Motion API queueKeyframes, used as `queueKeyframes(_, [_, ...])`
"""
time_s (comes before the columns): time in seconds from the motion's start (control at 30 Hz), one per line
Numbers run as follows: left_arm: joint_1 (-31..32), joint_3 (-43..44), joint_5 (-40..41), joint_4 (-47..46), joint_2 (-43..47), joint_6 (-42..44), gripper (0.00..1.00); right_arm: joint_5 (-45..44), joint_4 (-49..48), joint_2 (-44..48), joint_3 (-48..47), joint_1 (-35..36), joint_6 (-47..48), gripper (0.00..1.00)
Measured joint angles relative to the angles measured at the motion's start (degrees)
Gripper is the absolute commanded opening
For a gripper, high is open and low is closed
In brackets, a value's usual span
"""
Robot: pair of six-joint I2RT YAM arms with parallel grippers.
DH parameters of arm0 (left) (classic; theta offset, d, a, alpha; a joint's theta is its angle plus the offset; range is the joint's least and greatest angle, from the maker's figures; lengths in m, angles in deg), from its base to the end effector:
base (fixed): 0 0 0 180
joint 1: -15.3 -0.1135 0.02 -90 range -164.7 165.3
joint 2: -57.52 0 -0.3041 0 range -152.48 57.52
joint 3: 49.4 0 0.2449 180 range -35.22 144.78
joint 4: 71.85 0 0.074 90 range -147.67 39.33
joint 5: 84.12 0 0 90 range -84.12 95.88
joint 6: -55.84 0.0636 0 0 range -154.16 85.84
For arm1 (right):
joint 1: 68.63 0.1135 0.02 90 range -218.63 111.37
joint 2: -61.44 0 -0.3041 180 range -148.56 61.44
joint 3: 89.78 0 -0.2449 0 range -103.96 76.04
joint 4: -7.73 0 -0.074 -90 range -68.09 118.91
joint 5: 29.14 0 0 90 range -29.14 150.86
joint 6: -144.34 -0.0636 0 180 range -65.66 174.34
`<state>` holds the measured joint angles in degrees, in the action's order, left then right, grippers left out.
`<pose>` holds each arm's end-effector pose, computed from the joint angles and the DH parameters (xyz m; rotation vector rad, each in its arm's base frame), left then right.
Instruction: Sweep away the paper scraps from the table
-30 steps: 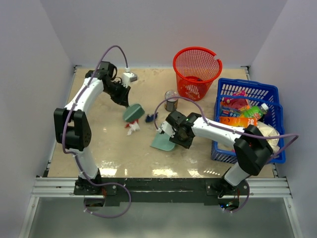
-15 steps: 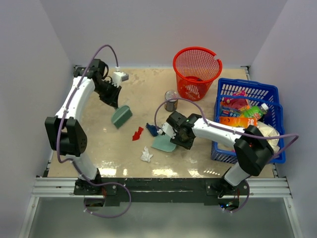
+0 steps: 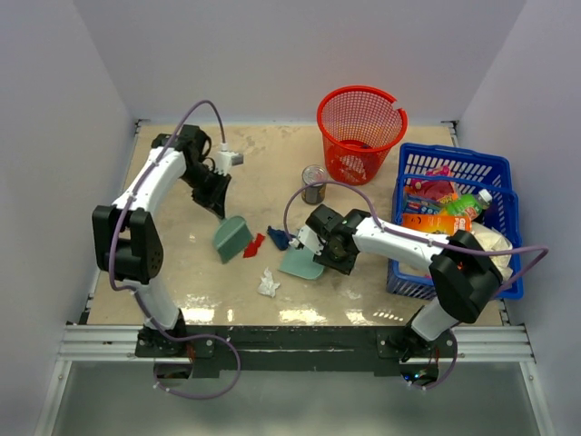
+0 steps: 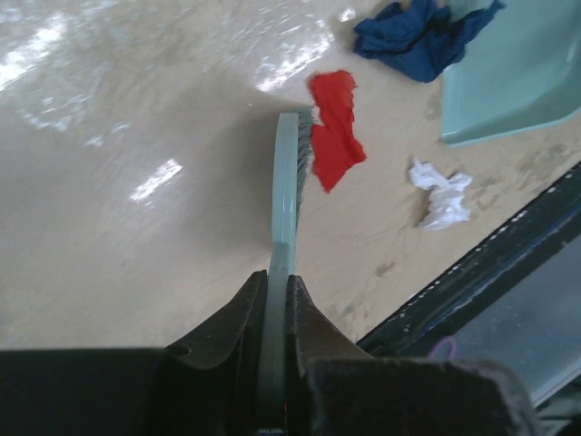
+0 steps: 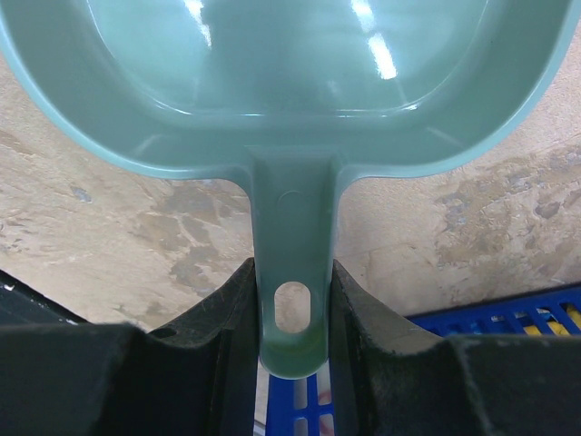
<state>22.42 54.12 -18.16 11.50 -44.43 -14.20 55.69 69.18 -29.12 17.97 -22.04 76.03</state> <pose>0.3408 -0.0687 0.2870 0.7211 2.8050 -0.5895 0.1965 0.1994 0.2055 -1.6440 2.4457 -0.0730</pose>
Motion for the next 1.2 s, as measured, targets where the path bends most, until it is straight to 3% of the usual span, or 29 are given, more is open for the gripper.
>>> queueKeyframes(0.4, [11.5, 9.8, -15.4, -0.8, -11.4, -4.2, 0.00, -0.3, -0.1, 0.0, 0.0, 0.0, 0.5, 0.00])
queueKeyframes(0.73, [7.2, 11.6, -26.0, 0.9, -10.5, -2.5, 0.00, -2.4, -1.1, 2.8, 2.5, 0.0, 1.7, 0.00])
queueKeyframes(0.9, [-0.4, 11.7, -26.2, 2.9, -6.3, 1.0, 0.00, -2.8, -1.2, 3.7, 3.4, 0.0, 1.9, 0.00])
queueKeyframes(1.0, [-3.7, 8.1, -25.2, 2.6, -0.7, 8.4, 0.00, -2.8, -1.4, 3.7, 3.5, 0.0, 2.0, 0.00])
queueKeyframes(1.2, [-1.2, -6.9, -25.4, 6.1, 16.5, 23.3, 0.00, -2.8, -1.5, 3.7, 3.6, 0.0, 2.2, 0.00])
